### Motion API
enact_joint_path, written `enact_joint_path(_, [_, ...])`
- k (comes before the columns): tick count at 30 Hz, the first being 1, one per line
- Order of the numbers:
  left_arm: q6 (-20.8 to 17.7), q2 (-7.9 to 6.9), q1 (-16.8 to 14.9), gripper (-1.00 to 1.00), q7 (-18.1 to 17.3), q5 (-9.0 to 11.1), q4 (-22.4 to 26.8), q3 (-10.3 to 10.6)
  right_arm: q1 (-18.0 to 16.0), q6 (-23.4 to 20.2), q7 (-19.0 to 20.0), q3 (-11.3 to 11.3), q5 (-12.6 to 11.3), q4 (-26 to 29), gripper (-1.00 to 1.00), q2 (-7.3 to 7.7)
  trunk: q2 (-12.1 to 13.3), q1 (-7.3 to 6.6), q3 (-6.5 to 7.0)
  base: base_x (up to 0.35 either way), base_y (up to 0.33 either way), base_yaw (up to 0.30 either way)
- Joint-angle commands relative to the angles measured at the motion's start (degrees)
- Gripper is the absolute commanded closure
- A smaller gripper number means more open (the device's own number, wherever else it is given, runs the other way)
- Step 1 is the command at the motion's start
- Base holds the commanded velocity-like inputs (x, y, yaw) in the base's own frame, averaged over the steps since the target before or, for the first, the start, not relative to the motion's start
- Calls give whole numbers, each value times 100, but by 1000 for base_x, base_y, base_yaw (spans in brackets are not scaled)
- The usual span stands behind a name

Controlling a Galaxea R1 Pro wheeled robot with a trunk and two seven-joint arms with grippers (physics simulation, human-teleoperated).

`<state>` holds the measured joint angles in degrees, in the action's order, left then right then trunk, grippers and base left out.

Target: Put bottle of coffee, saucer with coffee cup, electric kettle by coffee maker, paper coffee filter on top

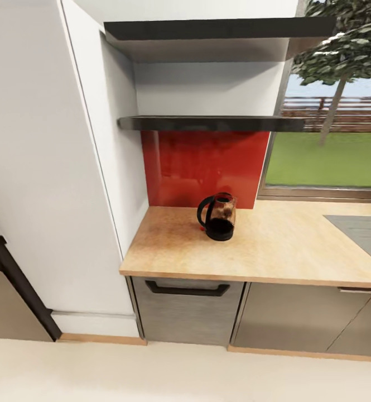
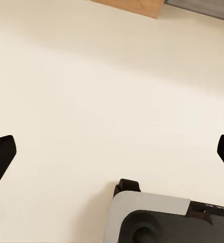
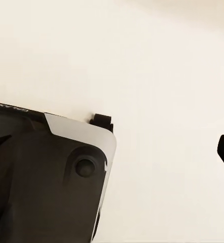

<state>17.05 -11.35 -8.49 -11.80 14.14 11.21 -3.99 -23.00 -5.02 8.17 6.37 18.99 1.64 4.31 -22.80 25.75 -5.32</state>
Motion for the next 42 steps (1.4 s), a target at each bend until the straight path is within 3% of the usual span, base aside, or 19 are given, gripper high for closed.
enact_joint_path(1, [1,1,-4,-100,-59,31,-5,-40,-3,-34,27,49,54,12,-100,0,-12,3,-12,0,0,-265])
enact_joint_path(6, [-45,-61,55,-100,-1,-59,-249,4,-3,-38,22,49,52,12,-100,-15,-12,3,-12,0,0,-265])
enact_joint_path(8, [-45,-86,155,-100,198,-162,-458,25,-3,-41,20,49,47,8,-100,-22,-12,3,-12,0,0,-265])
enact_joint_path(9, [-45,-102,243,-100,371,-261,-548,33,-3,-41,16,52,43,6,-100,-23,-12,3,-12,0,0,-265])
enact_joint_path(10, [-49,-122,466,-100,780,-561,-661,43,-3,-50,10,56,32,4,-100,-20,-12,3,-12,0,0,-265])
enact_joint_path(12, [-65,-125,640,-100,1069,-792,-698,46,-3,-59,-2,62,27,-1,-100,-18,-12,3,-12,0,0,-264])
enact_joint_path(16, [-99,-94,847,-100,1318,-1000,-828,51,3,-73,-148,66,-26,-12,-100,-24,-12,3,-12,0,0,-263])
enact_joint_path(20, [-320,-86,874,-100,1336,-1089,-996,61,12,-75,-410,66,-191,-9,-100,-64,-12,3,-12,0,0,-124])
enact_joint_path(22, [-1015,-82,875,-100,1361,-1140,-1010,64,14,-70,-462,66,-286,-13,-100,-157,-12,3,-12,0,0,-17])
enact_joint_path(24, [-1278,-71,875,-100,1369,-1153,-1002,62,14,-69,-470,60,-296,-14,-100,-209,-12,3,-12,0,0,-6])
enact_joint_path(37, [-1378,-54,875,-100,1384,-1153,-992,48,15,-56,-483,66,-314,-14,-100,-234,-12,3,-8,0,0,-17])
enact_joint_path(42, [-1370,-84,874,-100,1391,-1118,-977,-1,15,-36,-483,65,-329,0,-100,-356,-12,3,-3,-146,54,-24])
